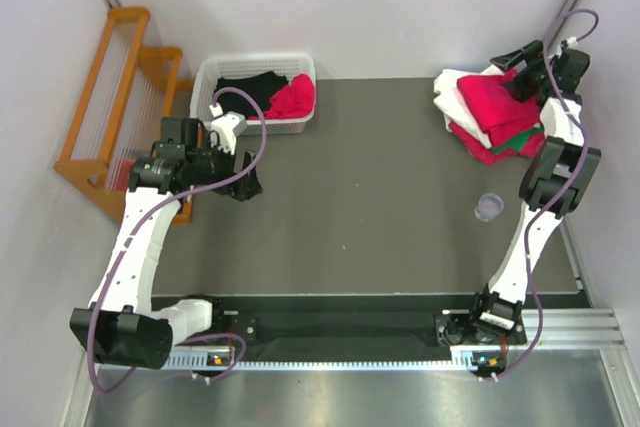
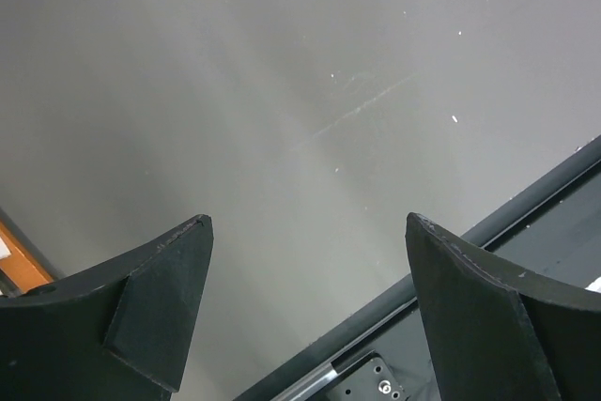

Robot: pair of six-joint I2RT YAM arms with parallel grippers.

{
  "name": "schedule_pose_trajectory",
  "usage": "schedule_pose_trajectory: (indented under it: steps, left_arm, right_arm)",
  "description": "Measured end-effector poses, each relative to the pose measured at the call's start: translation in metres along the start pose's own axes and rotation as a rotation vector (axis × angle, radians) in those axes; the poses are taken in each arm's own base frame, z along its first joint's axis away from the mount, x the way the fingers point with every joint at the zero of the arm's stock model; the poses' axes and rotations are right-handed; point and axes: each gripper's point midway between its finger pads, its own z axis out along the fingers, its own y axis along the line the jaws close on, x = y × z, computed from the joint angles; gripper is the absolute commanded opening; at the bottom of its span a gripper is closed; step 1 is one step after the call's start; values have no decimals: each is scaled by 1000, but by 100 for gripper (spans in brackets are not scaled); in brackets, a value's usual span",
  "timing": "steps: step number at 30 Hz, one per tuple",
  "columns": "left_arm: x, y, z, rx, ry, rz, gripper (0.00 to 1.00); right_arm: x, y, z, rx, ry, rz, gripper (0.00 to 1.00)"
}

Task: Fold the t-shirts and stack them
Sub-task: Neatly place the folded tshirt to the corner

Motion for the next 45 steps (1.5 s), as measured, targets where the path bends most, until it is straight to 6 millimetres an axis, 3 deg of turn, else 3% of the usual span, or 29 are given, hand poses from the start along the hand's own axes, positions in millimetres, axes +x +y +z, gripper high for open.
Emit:
schedule_pose_trajectory:
  steps: [7,13,23,30,33,40,45]
  left_arm:
    - [2,-1,-1,5,5,-4,88]
    - [-1,-3,-4,6,-4,0,88]
    - [-3,-5,-8,4,-20,8,89]
    - [-3,-5,-8,4,-20,7,89]
    - [-3,-5,-9,3,-21,7,89]
    - [-2,-4,-9,1,-20,6,89]
    - [-3,-1,-9,-11,-21,3,89]
  right_arm:
    - [-5,-4,-6,-30,6,44,100]
    - [-11,5,-12,-74,13,115,100]
    - [-29,44,-23,-224,1,180,100]
    - [-28,63,-34,-320,4,200,100]
    - [-25,59,-33,-319,5,206,100]
    - [-10,27,-31,-271,20,237,100]
    - [-10,23,-31,-272,12,224,100]
